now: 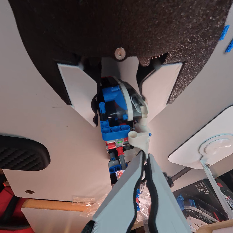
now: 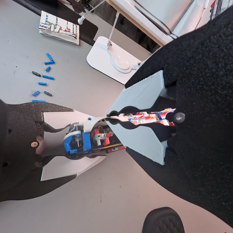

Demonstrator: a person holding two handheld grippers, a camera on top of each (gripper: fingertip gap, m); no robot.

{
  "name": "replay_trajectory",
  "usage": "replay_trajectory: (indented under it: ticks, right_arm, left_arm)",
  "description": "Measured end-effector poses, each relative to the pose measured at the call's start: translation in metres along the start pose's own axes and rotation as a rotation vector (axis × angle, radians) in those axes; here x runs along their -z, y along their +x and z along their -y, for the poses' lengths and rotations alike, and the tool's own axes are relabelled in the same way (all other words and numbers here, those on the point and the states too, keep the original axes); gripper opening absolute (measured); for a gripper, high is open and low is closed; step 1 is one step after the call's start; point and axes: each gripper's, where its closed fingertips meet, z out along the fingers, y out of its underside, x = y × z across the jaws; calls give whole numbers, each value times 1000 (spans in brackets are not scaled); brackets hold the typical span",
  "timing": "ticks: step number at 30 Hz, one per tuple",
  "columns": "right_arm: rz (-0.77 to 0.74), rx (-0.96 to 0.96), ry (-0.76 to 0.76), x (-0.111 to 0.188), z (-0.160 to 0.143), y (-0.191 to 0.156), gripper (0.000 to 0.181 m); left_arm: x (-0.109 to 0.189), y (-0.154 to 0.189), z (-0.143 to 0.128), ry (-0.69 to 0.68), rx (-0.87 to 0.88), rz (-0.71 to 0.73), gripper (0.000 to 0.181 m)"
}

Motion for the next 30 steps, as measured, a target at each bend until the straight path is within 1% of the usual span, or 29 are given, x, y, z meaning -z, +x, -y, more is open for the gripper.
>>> replay_trajectory:
  ticks: [5, 10, 12, 15, 17, 19, 22, 23, 25, 27, 30]
  right_arm:
    - [35, -45, 41, 1, -1, -4, 1]
    - [6, -3, -7, -1, -1, -6, 1]
    - [10, -3, -4, -1, -1, -7, 1]
    - [26, -30, 42, 0, 0, -10, 1]
    - [2, -77, 103, 0, 1, -9, 2]
    - [-57, -147, 160, 4, 1, -7, 4]
    - [-223, -257, 215, 18, -5, -3, 15]
    - [-269, -309, 252, 25, -7, -5, 20]
    - [-315, -458, 366, 40, -8, -16, 21]
    - [-312, -671, 544, 51, -9, -31, 22]
    - [-183, -1021, 801, 39, -12, -59, 24]
  left_arm:
    - [-1, 4, 1, 4, -14, -19, 60]
    - [-1, 5, 1, 2, -19, -16, 59]
    - [-1, 5, 1, 1, -29, -11, 59]
    - [-1, 7, 1, -3, -49, 1, 58]
    - [-1, 5, 1, -4, -53, 17, 58]
    - [0, 1, 3, -3, -95, 60, 58]
    - [2, -3, 11, 6, -163, 144, 57]
    - [2, -4, 12, 7, -179, 169, 57]
    - [4, -7, 12, -15, -252, 233, 57]
    - [3, -8, 11, -46, -348, 305, 57]
    - [-1, -3, 10, -105, -505, 396, 58]
